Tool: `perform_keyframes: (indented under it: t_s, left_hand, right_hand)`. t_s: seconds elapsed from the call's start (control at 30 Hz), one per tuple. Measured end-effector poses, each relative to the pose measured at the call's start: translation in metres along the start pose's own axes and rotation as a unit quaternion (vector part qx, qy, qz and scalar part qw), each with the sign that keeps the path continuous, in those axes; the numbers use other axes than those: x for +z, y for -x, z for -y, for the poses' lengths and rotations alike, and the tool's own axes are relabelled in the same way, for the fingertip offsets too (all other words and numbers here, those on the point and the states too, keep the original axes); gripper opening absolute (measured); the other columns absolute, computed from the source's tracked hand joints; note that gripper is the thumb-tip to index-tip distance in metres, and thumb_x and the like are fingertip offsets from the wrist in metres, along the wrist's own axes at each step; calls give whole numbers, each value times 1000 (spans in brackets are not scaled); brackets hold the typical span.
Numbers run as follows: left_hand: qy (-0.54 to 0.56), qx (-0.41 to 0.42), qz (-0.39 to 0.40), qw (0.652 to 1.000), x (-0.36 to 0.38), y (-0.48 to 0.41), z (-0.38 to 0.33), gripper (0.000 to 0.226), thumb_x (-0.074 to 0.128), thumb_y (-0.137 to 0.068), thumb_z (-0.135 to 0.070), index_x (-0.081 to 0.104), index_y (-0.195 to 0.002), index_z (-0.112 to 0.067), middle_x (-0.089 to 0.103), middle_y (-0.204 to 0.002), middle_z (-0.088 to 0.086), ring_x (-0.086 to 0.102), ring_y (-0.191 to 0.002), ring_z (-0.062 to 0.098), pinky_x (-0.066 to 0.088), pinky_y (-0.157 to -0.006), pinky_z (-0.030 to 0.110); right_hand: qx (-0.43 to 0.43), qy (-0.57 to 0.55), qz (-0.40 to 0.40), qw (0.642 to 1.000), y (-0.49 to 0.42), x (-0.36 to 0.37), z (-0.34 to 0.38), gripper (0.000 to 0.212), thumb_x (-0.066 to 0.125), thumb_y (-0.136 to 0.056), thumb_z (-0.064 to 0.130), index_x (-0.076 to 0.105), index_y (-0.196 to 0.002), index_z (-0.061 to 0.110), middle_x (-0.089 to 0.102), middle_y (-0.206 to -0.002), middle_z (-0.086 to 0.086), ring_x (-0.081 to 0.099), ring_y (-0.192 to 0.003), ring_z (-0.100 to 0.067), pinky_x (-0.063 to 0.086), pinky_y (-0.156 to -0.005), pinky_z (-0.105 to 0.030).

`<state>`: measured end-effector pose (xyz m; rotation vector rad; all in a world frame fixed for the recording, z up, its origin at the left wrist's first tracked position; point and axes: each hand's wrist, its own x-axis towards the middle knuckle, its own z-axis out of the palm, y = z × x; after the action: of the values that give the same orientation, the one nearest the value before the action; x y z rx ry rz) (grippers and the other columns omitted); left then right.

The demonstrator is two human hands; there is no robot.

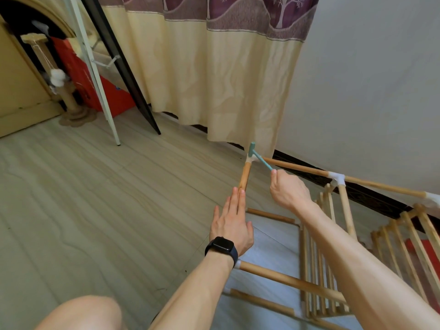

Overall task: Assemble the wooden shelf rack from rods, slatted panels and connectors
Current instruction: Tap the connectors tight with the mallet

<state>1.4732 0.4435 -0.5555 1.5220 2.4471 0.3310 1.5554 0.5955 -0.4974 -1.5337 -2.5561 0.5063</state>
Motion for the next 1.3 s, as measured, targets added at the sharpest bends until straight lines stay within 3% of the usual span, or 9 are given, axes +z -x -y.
perform_keyframes:
  t_s: [0.2,0.33,0.5,0.63,0.77,0.93,1.07,1.2,1.3]
  left_hand:
    - [6,-2,-8,1000,4,0,0,86,41,-100,-35,-23,-155,-19,-22,-165,1,4,-154,18,12,-124,49]
    - [7,0,-7,1000,3,0,0,88,43,-99,-34,-23,-155,-20,-22,-165,1,3,-154,19,13,-124,49]
    - [2,-3,1,1000,3,-1,0,94,48,-97,-32,-26,-154,-20,-24,-165,0,1,-154,19,12,-124,49]
    - [0,-5,6,1000,2,0,-1,97,50,-94,-30,-25,-154,-19,-25,-165,1,1,-155,19,11,-125,49]
    - [-1,-8,6,1000,0,-2,-2,101,54,-92,-28,-26,-154,-20,-26,-164,-1,1,-154,19,10,-125,48]
    - [-1,-6,8,1000,1,0,-3,102,55,-90,-27,-23,-155,-20,-25,-165,-1,3,-154,19,12,-124,49]
    - [4,-7,3,1000,1,-3,0,103,55,-89,-26,-23,-156,-20,-24,-165,-2,4,-154,18,11,-124,49]
    - [1,-4,5,1000,2,-1,-1,105,56,-89,-28,-25,-154,-21,-25,-164,-2,4,-154,17,12,-124,49]
    - [1,-6,7,1000,2,-2,-2,106,58,-87,-27,-23,-155,-21,-24,-165,-3,4,-154,17,12,-124,49]
  right_hand:
    - [-55,-215,-238,946,6,-13,9,33,23,-109,38,41,-93,16,56,-70,-2,56,-69,-36,38,-61,-39]
    - [63,-49,8,997,4,3,3,50,16,-108,44,54,-123,14,65,-113,-19,61,-103,-41,44,-81,-43]
    - [-27,-214,-177,960,9,-5,2,39,21,-109,39,48,-96,14,63,-76,-8,58,-71,-34,38,-64,-39]
    - [36,-54,8,998,9,6,2,46,17,-107,43,53,-114,14,67,-105,-17,62,-94,-41,47,-78,-44]
    - [-33,-191,-136,972,10,3,8,38,20,-108,42,46,-96,16,65,-83,-12,61,-79,-41,46,-68,-44]
    - [61,-50,17,997,5,6,10,48,17,-107,42,55,-120,14,66,-111,-18,62,-101,-40,47,-81,-44]
    - [-30,-163,-122,979,6,2,13,36,18,-108,42,45,-99,20,65,-87,-12,61,-82,-40,45,-67,-42]
    - [70,-81,21,994,6,6,13,43,19,-108,39,52,-120,15,66,-112,-17,62,-100,-40,48,-82,-45]
    - [-11,-137,-79,987,7,4,14,41,17,-107,43,49,-105,18,67,-92,-14,63,-85,-39,51,-74,-48]
